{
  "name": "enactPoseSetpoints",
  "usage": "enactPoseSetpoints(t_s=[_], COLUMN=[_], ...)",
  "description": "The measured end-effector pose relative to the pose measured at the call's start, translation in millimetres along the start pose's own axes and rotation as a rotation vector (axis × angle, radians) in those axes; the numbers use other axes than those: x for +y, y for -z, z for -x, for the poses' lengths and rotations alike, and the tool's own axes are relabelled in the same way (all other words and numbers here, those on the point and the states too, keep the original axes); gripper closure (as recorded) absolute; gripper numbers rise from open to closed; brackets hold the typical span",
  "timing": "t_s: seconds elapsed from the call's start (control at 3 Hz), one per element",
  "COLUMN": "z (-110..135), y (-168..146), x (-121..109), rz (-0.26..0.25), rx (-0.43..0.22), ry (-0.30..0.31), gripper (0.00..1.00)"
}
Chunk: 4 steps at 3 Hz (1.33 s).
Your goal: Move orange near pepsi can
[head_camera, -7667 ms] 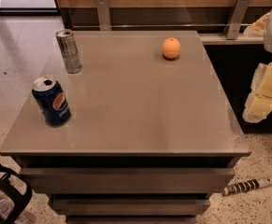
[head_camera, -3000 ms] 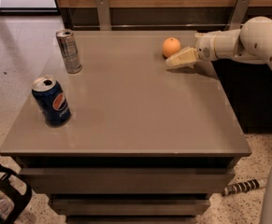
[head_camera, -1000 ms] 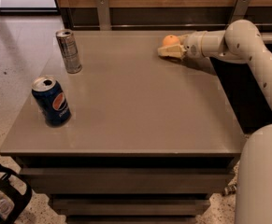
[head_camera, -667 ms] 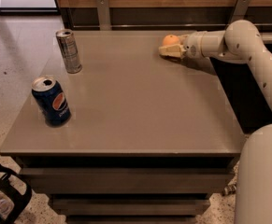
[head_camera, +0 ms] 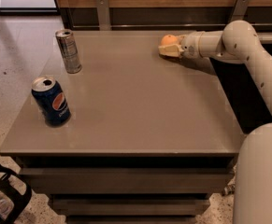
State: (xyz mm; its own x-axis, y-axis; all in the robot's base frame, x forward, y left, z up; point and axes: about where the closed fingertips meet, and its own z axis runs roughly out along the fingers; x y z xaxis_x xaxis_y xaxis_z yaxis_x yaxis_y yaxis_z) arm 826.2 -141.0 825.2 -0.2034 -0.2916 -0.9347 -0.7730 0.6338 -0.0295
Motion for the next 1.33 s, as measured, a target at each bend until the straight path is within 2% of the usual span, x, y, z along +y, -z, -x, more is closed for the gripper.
enactPoseSetpoints(t_s=[0.33, 0.67, 1.33], z=[0, 1, 11], y=[0, 9, 64], x=[0, 15, 60], rz=[0.000, 0.011, -0.010], rx=[0.000, 0.014, 0.007], ry=[0.000, -0.006, 0.024], gripper=[1.00, 1.00, 1.00])
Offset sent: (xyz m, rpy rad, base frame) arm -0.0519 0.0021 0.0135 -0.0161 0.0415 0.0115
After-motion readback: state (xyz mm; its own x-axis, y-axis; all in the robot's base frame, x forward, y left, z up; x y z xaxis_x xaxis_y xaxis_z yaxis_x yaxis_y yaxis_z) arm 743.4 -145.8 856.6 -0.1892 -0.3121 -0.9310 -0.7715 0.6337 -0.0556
